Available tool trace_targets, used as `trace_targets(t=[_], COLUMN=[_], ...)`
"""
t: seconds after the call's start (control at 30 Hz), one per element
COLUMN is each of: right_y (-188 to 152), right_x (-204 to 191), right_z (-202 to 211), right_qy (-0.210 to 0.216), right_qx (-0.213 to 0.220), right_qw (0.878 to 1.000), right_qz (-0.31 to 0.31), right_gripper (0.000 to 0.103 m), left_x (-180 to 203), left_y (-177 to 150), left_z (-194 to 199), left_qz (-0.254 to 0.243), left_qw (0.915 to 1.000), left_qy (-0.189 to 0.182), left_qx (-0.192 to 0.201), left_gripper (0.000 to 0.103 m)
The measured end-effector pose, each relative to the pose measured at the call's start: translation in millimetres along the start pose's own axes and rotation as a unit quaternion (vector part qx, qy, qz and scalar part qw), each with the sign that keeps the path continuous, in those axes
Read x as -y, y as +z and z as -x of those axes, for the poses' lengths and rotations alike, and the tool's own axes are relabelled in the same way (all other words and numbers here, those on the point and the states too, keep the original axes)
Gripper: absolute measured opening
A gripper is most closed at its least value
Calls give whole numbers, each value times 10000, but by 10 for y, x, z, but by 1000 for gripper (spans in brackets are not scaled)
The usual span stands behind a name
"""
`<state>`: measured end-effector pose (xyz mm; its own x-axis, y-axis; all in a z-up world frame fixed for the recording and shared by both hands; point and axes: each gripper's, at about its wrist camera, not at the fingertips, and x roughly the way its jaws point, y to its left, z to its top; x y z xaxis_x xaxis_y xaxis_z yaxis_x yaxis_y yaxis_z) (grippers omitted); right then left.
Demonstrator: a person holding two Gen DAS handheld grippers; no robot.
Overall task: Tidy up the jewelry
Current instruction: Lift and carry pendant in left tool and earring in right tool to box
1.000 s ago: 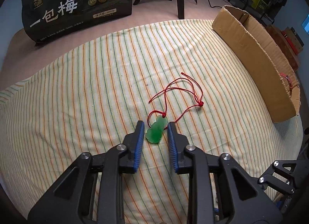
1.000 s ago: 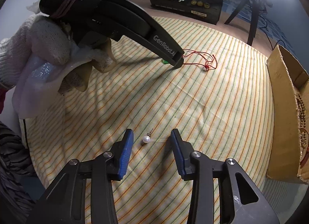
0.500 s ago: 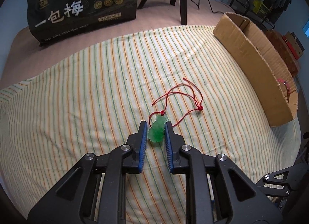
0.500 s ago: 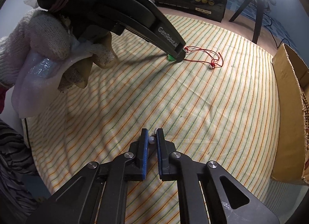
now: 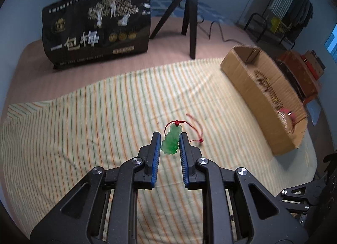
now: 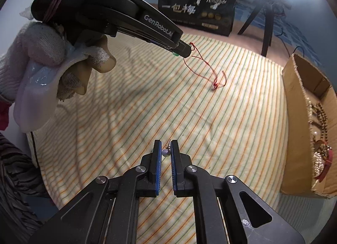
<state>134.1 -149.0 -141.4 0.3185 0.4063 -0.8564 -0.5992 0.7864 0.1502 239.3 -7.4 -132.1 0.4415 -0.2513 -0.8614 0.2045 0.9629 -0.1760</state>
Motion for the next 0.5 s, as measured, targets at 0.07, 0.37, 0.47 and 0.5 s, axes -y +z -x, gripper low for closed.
trace_targets(t=[0.07,0.37,0.47,0.5], right_y=[24,86,105,110], right_x=[8,153,225,262], right_z=[55,259,346,386], right_qy=[-35,-183,-234,-256], right_qx=[64,339,443,488], right_qw=[10000,9991,9985,9981], right_qz=[-31,-163,-221,-259], right_gripper=[7,7,7,7], left_x=[35,182,223,241], left_y=[34,207,262,284], left_z=[77,337,416,445], left_qz=[7,58,81,94], left_qw=[9999,9982,9972,9967], left_qy=[-49,-274,-345,-385], left_qx=[110,527,657,706], left_gripper=[17,17,17,17])
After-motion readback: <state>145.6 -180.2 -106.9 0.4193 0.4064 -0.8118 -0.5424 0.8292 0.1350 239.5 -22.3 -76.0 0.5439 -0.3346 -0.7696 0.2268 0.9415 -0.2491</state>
